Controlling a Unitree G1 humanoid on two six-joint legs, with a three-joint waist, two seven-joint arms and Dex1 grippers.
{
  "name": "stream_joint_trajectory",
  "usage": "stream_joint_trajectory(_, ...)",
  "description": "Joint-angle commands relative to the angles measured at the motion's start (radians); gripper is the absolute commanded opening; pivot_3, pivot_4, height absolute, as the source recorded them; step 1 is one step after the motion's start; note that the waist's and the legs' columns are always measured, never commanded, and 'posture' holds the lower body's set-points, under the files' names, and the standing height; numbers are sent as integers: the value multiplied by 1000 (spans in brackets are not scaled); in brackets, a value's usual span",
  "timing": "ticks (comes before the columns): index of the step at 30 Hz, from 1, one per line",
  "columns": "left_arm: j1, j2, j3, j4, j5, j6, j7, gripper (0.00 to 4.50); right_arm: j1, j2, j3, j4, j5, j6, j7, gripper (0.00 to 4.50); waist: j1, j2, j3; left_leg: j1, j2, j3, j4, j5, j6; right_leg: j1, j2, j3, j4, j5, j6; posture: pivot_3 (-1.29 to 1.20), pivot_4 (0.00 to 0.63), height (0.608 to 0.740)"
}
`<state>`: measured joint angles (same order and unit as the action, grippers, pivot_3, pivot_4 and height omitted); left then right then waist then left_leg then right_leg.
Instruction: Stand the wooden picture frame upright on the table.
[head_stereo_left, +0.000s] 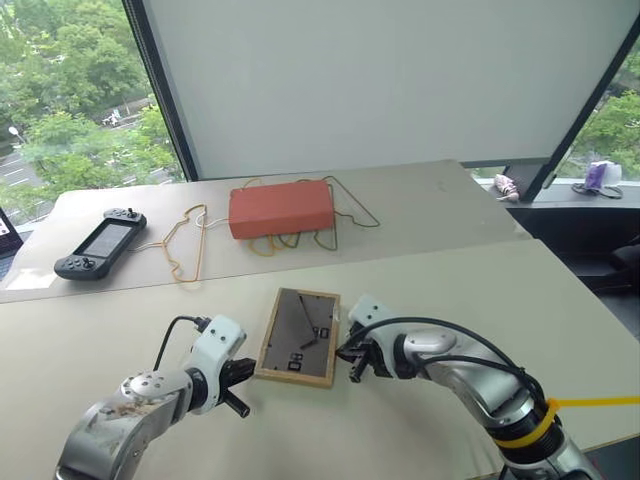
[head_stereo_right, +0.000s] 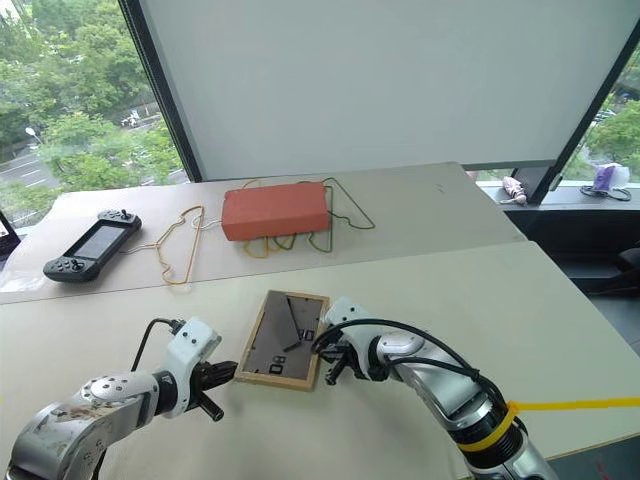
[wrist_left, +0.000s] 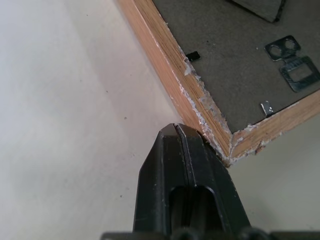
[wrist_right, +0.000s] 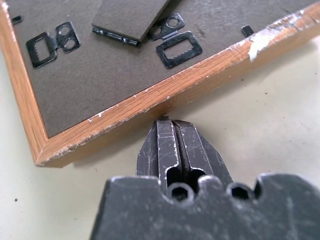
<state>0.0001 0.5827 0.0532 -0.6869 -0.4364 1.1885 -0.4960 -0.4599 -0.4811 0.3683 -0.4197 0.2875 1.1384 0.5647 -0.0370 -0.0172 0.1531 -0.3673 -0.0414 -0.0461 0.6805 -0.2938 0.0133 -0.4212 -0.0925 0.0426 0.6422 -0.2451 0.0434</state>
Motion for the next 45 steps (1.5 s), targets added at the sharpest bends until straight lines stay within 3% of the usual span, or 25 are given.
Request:
stream_joint_trajectory(1,38,-14,-28,50,-56,30,-33,39,-5,-28,-38,18,-17,-20,-15,17,3,0,0,0,0,0,0,0,0,0,0,0,0,0,0,0,150,740)
stream_joint_trajectory(6,28,-14,-44,75,-97,-1,-69,39,-1,-38,-52,20,-15,-28,-20,17,18,0,-1,0,-2,0,0,0,0,0,-2,0,-1,0,0,0,150,740)
stream_joint_trajectory(9,23,-70,-3,78,-167,33,-69,39,-4,-37,-55,34,-21,-37,-27,17,24,0,-1,0,-3,0,0,0,0,0,-2,0,-1,0,0,0,150,740)
stream_joint_trajectory(19,40,-59,-49,104,-192,15,-81,39,-23,-32,-51,49,-26,-49,-30,17,25,-1,-2,0,-4,-1,0,0,0,1,-3,0,-1,0,0,0,150,740)
stream_joint_trajectory(23,57,87,-25,125,-148,-42,-140,39,21,-80,-97,3,-5,-29,-15,17,25,-1,-2,-1,-4,-1,0,0,0,0,-2,0,-1,0,0,0,150,740)
stream_joint_trajectory(28,82,313,6,210,-38,-314,-290,39,129,-207,-196,-59,51,-116,101,17,23,-1,-2,-2,-3,-1,-1,0,0,-1,-2,-1,-4,0,-1,0,150,740)
stream_joint_trajectory(34,28,325,13,267,28,-687,-415,39,188,-303,-257,-6,41,-391,247,17,21,-2,1,-1,2,1,-2,0,0,0,1,-2,-4,1,-3,0,150,740)
stream_joint_trajectory(37,-11,287,10,303,50,-873,-475,743,192,-318,-264,38,31,-511,305,0,25,-3,2,-2,2,1,-1,0,0,0,1,-3,-4,1,-4,0,150,740)
stream_joint_trajectory(39,-24,263,-5,333,113,-1073,-506,1508,191,-319,-269,58,25,-571,326,0,25,-3,2,-3,1,1,-1,0,0,0,0,-2,-6,1,-3,0,150,740)
stream_joint_trajectory(42,-72,253,-51,503,309,-1574,-532,2807,194,-336,-273,94,35,-642,392,0,26,-3,2,-6,1,1,-2,0,0,-1,0,-3,-11,2,-3,0,150,740)
stream_joint_trajectory(45,-134,232,-62,628,361,-1741,-509,3904,181,-357,-264,132,23,-678,434,0,27,-3,2,-7,1,2,-2,-1,1,-2,-1,-3,-13,3,-3,0,150,740)
